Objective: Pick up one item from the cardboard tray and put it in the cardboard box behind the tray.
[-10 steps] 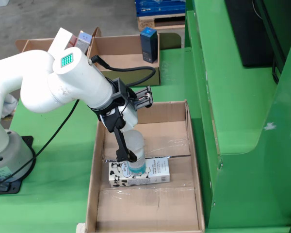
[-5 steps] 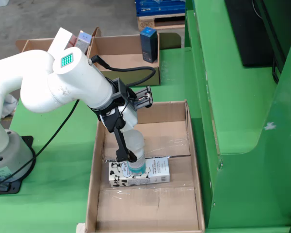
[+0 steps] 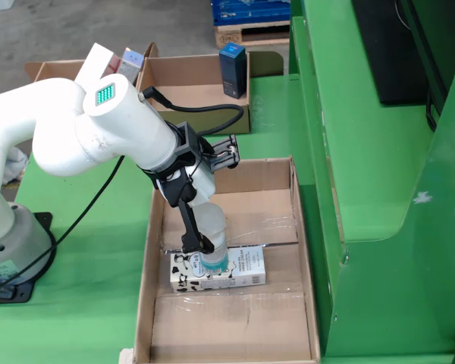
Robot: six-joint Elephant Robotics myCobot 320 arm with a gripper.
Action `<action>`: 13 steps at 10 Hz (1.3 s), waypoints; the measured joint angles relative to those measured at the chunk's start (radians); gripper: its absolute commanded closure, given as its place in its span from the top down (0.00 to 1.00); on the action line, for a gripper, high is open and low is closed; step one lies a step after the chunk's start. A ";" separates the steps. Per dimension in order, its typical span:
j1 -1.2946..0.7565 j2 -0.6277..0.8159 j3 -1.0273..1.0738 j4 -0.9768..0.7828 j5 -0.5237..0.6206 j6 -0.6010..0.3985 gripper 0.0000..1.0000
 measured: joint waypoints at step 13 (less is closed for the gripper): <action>-0.008 0.000 0.000 0.000 0.008 0.000 0.00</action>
